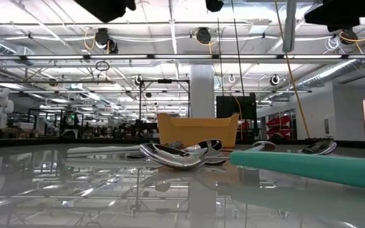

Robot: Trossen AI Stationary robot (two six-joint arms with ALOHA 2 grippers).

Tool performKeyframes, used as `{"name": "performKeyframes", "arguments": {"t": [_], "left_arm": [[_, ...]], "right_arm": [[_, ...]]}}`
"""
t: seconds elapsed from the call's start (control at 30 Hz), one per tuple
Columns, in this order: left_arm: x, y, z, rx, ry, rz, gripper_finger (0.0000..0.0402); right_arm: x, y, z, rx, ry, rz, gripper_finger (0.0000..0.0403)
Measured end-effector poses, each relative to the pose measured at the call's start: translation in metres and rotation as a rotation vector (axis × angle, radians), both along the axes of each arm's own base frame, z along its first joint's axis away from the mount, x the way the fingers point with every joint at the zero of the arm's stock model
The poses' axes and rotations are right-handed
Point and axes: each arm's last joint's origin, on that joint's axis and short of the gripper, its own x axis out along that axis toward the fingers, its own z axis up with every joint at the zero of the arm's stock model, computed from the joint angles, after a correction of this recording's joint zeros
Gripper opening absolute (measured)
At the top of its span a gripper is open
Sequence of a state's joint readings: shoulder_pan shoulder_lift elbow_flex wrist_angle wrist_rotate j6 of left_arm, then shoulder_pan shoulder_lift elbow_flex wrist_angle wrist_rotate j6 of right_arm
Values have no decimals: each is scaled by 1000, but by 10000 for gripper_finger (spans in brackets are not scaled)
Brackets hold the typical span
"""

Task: Sort silverware by color (type)
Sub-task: Put the white patterned spoon into the yellow bin

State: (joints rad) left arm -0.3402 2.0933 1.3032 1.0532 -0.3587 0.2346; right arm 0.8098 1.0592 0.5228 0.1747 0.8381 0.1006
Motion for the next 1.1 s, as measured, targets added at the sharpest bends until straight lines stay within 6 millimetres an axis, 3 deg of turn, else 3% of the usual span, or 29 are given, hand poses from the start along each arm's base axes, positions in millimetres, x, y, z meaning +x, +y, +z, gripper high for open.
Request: {"name": "performKeyframes", "arguments": {"t": [0.37,0.53,0.8,1.1], "left_arm": [[7,21,0,-3,-12,-30,3],[6,22,5,6,-55,-22,3],[3,21,10,34,-112,-20,3],[3,20,11,73,-127,-19,3]], "right_arm": [[14,-16,7,48,-23,-24,236],[17,-20,6,38,-19,-50,259],[22,-27,6,59,-10,-47,211],[25,-29,6,76,-1,1,97]]}}
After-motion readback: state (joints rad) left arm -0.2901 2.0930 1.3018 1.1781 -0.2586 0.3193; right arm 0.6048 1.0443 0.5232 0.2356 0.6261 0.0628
